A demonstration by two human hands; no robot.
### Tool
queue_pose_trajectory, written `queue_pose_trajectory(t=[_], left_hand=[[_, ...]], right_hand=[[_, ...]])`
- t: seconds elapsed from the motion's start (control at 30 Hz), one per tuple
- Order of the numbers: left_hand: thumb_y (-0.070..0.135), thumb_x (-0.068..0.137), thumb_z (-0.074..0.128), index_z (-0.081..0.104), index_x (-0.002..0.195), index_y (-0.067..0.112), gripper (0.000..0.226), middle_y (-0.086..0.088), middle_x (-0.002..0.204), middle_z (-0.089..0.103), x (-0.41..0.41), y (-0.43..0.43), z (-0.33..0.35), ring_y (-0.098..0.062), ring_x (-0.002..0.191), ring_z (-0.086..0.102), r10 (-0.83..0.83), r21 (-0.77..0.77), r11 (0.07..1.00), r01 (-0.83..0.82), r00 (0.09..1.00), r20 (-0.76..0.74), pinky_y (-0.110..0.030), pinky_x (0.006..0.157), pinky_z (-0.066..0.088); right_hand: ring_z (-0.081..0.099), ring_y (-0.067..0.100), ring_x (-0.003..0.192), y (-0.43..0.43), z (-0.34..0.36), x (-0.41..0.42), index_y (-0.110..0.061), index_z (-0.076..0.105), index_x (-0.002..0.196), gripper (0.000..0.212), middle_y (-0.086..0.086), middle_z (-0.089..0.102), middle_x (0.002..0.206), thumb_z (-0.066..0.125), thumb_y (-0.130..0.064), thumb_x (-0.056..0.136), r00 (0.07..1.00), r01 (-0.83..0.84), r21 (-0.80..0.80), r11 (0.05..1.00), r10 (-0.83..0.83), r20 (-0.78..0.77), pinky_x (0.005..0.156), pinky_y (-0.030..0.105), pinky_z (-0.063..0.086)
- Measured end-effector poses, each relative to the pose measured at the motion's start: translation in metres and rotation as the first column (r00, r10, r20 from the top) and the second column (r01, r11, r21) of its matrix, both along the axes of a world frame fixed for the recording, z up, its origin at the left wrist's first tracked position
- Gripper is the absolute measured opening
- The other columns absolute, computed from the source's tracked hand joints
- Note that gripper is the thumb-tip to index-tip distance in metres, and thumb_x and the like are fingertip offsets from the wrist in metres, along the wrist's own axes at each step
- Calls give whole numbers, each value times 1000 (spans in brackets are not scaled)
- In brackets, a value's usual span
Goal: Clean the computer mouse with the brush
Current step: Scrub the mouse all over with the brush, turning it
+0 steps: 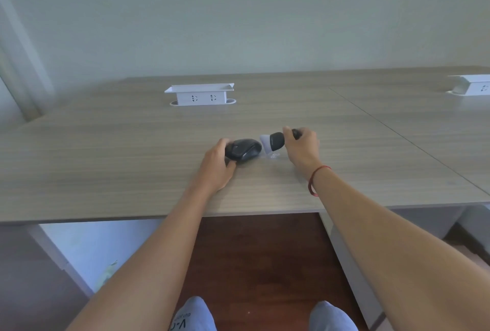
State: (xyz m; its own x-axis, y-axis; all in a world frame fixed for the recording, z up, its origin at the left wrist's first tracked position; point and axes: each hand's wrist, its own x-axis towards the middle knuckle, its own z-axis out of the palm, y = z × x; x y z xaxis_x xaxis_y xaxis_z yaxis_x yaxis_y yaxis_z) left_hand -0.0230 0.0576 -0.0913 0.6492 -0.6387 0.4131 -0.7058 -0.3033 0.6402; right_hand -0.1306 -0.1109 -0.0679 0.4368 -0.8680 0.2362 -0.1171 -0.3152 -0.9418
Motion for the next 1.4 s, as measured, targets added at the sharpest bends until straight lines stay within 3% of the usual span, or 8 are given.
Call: queue_pose_trajectory(t=[0.1, 0.3, 0.4, 0.5, 0.73, 0.87, 0.97, 1.4], left_hand=[[5, 81, 57, 48, 135, 14, 55, -8, 131, 60, -2, 1, 0, -26, 113, 60, 11, 24, 1000, -8, 991, -136, -36, 99, 47], [54, 67, 76, 33, 144, 16, 96, 3, 122, 56, -10, -5, 5, -18, 117, 54, 104, 86, 993, -87, 968, -229, -34, 98, 46], [71, 53, 77, 61, 114, 10, 88, 1, 105, 62, -7, -12, 2, -21, 113, 55, 257, 155, 959, -239, 961, -102, -33, 90, 47], [60, 57, 81, 63, 75, 13, 53, 4, 75, 59, -5, -12, 5, -22, 92, 62, 257, 77, 965, -250, 960, -111, -27, 70, 41], [39, 60, 88, 66, 101, 18, 51, 4, 105, 71, -3, 0, 17, -10, 101, 66, 21, -383, 886, -261, 847, -531, -28, 81, 54], [49, 62, 83, 68, 101, 15, 54, -7, 103, 74, 0, 5, 23, -21, 91, 71, -117, -397, 879, -263, 689, -715, -38, 79, 59], [45, 82, 71, 66, 97, 13, 36, -7, 89, 67, -6, -1, 28, -22, 71, 65, -240, -413, 886, -212, 551, -799, -31, 60, 52], [34, 96, 37, 64, 108, 4, 43, -18, 86, 70, -5, 2, 38, -20, 59, 63, -409, -424, 905, 39, 357, -840, -23, 45, 44]], right_hand=[[43, 22, 62, 2, 7, 2, -7, 57, 74, 33, 7, 49, 65, 55, -35, 92, 999, -25, 0, 1000, 25, 44, 59, 32, 38], [38, 19, 55, 5, 15, 7, -11, 49, 66, 36, 0, 44, 60, 55, -34, 92, 994, -75, -3, 997, 75, 77, 53, 27, 35], [39, 17, 54, 5, 14, 7, -9, 53, 70, 34, 1, 46, 62, 54, -34, 93, 994, -79, -9, 997, 79, 70, 51, 25, 35], [39, 18, 55, 4, 13, 6, -10, 52, 70, 35, 2, 47, 64, 55, -35, 93, 994, -80, -2, 997, 80, 77, 51, 26, 35], [40, 21, 61, 9, 14, 11, -8, 57, 74, 33, 7, 47, 68, 55, -36, 93, 989, -79, 65, 995, 70, 129, 57, 32, 38], [42, 21, 62, 16, 13, 15, -5, 60, 80, 33, 8, 47, 70, 54, -35, 94, 987, -107, 99, 989, 93, 134, 52, 30, 39], [40, 19, 57, 21, 18, 14, -3, 61, 79, 35, 7, 46, 66, 55, -35, 93, 977, -157, 110, 981, 139, 160, 49, 28, 38], [37, 13, 49, 30, 40, 7, -3, 62, 84, 32, 1, 46, 58, 59, -34, 93, 929, -337, 39, 941, 326, 176, 45, 24, 35]])
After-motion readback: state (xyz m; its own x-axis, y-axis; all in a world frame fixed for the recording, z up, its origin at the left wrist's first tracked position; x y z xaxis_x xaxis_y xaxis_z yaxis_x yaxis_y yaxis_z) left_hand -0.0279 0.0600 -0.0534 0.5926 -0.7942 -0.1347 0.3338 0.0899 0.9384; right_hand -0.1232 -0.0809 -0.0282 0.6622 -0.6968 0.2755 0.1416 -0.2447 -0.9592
